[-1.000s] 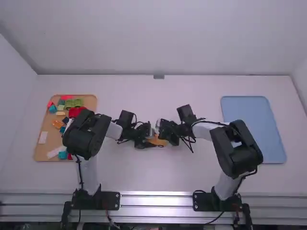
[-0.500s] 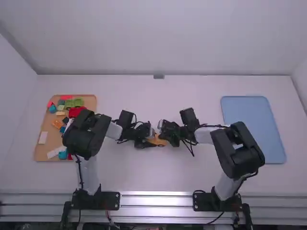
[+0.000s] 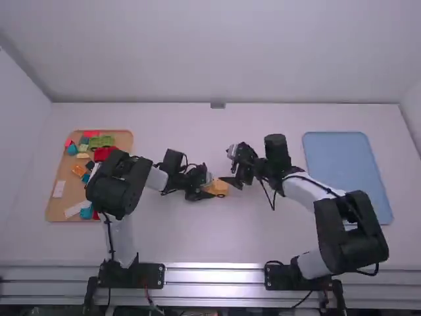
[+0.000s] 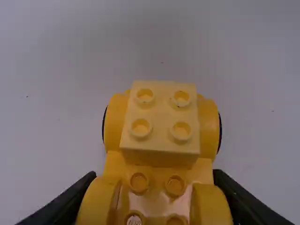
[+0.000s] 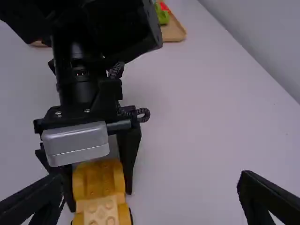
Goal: Assemble lego blocks to make yellow taxi
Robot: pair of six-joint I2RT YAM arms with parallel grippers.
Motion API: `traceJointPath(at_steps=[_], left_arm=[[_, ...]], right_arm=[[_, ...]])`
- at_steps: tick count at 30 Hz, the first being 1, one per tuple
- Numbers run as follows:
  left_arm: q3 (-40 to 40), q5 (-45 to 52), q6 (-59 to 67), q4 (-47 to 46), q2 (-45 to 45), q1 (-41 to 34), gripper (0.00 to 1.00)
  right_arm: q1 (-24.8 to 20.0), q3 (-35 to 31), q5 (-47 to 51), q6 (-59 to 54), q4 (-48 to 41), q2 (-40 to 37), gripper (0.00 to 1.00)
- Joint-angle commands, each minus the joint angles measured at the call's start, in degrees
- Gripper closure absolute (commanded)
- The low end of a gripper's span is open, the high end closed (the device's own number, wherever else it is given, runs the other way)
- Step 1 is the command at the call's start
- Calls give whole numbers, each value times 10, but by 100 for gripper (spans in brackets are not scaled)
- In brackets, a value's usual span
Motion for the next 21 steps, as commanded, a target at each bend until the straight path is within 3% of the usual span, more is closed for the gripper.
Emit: traceJointPath(at_steps=[1,2,4,7,13,21], left_arm=[[2,-18,-3,-2,9,6,16],[4,-14,-4,-3,9,9,6],[8,-13,-19,-7,6,11,1],[22,-36,-82,-28,-11,10,1],[75,-112,-93,-184,-102,11,1],[100,-210,-222,-264,-271,55,1]], right_arm=[[-5,7,-6,30,-2,-11,1],[-5,7,-5,38,0,-12,1],[-5,7,-7,37,5,-12,1],[-4,7,-11,38,15,-12,1],[-8,18,-40,68,37,-12,1],[-26,116,-159,-14,-90,-12,1]])
